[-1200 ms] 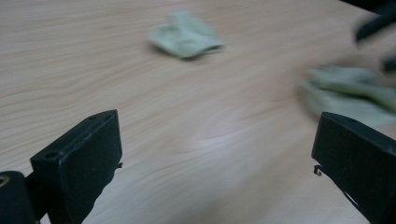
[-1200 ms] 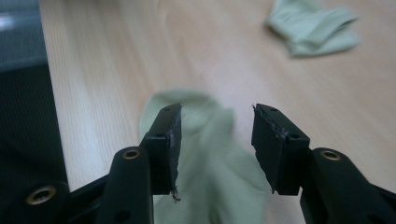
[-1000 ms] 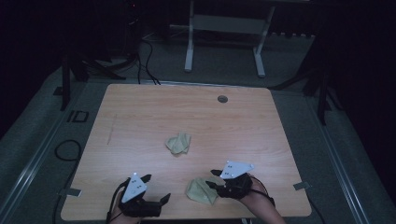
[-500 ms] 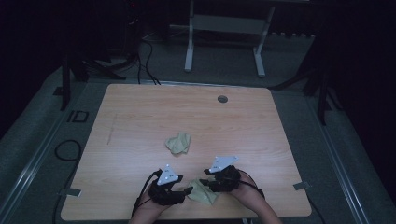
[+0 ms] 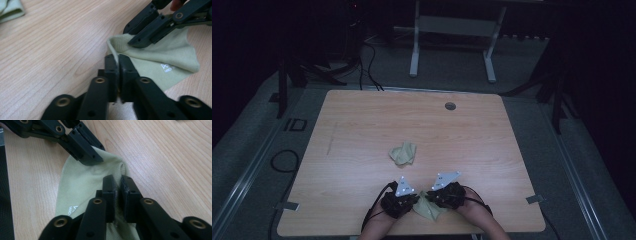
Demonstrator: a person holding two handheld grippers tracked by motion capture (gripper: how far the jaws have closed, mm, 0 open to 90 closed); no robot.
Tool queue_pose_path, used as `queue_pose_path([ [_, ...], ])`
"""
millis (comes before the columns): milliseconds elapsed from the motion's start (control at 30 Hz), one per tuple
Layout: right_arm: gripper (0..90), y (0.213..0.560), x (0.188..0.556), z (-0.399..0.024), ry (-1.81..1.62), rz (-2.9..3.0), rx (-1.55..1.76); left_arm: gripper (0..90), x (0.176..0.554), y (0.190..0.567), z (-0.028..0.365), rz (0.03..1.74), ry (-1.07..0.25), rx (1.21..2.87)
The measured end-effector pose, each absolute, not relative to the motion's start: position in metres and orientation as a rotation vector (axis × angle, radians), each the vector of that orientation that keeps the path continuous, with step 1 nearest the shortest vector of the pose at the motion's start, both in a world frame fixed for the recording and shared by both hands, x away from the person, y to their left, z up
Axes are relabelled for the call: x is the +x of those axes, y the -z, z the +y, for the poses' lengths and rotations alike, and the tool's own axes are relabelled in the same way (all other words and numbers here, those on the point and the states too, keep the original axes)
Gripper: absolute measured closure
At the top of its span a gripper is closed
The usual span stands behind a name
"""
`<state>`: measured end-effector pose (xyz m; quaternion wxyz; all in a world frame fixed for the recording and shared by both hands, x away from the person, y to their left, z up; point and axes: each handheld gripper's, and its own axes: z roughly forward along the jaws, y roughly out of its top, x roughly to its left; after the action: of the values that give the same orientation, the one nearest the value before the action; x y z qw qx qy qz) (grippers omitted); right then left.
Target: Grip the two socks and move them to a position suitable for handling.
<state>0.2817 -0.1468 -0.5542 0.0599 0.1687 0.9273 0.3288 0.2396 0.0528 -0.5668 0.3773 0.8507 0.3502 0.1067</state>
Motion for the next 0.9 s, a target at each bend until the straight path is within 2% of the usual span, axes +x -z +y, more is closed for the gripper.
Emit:
queue_pose_path([
  [233,84.1,0.536,0.278,-0.156,-1.049,2.736,0.541,88.3,0.23,0.548,0.062,0.901,-0.371,2.115],
  [367,84.1,0.511,0.272,-0.176,-1.14,2.642,0.599,88.3,0.223,0.536,0.075,0.934,-0.402,2.064],
  [533,84.0,0.497,0.265,-0.199,-1.191,2.587,0.698,88.2,0.208,0.529,0.089,0.96,-0.442,2.022],
  [700,83.2,0.509,0.258,-0.213,-1.195,2.593,0.765,88.1,0.193,0.537,0.09,0.999,-0.46,1.984],
  [833,82.5,0.529,0.262,-0.214,-1.163,2.629,0.824,87.9,0.194,0.554,0.084,1.026,-0.445,2.027],
  [900,78.9,0.54,0.265,-0.211,-1.124,2.643,0.842,87.7,0.198,0.563,0.083,1.054,-0.412,2.046],
])
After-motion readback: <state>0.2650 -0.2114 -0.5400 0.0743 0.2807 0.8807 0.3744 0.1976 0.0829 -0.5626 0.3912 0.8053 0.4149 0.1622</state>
